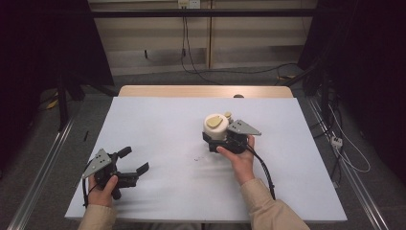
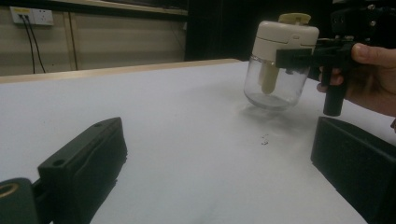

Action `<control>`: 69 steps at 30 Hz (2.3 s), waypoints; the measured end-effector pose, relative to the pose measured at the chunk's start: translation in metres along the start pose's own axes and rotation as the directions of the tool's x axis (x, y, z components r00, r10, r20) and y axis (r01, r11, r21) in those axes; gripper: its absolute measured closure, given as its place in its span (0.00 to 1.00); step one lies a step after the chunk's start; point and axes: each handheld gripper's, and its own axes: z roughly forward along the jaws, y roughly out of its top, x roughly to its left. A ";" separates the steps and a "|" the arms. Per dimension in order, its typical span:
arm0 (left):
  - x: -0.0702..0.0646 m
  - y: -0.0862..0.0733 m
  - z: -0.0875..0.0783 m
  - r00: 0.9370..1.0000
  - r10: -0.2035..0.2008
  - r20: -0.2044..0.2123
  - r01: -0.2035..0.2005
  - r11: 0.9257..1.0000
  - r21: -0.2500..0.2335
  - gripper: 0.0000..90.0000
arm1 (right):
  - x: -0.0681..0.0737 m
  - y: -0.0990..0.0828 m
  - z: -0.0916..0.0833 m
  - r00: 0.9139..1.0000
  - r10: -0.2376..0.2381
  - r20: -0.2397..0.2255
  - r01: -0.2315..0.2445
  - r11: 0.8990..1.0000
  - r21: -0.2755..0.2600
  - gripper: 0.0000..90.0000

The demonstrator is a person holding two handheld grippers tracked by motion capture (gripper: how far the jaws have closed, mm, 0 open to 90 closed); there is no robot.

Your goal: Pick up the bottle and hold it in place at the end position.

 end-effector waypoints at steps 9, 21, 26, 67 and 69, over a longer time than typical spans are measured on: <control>-0.001 0.000 0.000 1.000 -0.005 0.005 0.005 1.000 -0.006 0.03 | 0.001 -0.001 0.005 1.000 0.006 -0.014 -0.006 1.000 -0.003 0.08; -0.006 0.001 0.005 1.000 0.000 0.028 0.000 1.000 -0.004 0.03 | 0.003 0.005 0.011 1.000 0.014 0.000 -0.014 1.000 -0.010 0.08; -0.005 0.000 0.005 0.999 -0.013 0.032 0.014 1.000 -0.008 0.03 | 0.003 0.008 0.017 1.000 0.017 0.000 -0.017 1.000 -0.015 0.08; -0.003 -0.001 -0.001 1.000 -0.013 0.008 0.013 1.000 -0.014 0.03 | 0.010 0.002 0.056 0.999 0.002 -0.040 -0.001 1.000 0.019 0.08; -0.003 -0.001 -0.001 1.000 -0.013 0.010 0.013 1.000 -0.012 0.03 | 0.011 0.001 0.056 0.999 -0.002 -0.042 0.002 1.000 0.020 0.08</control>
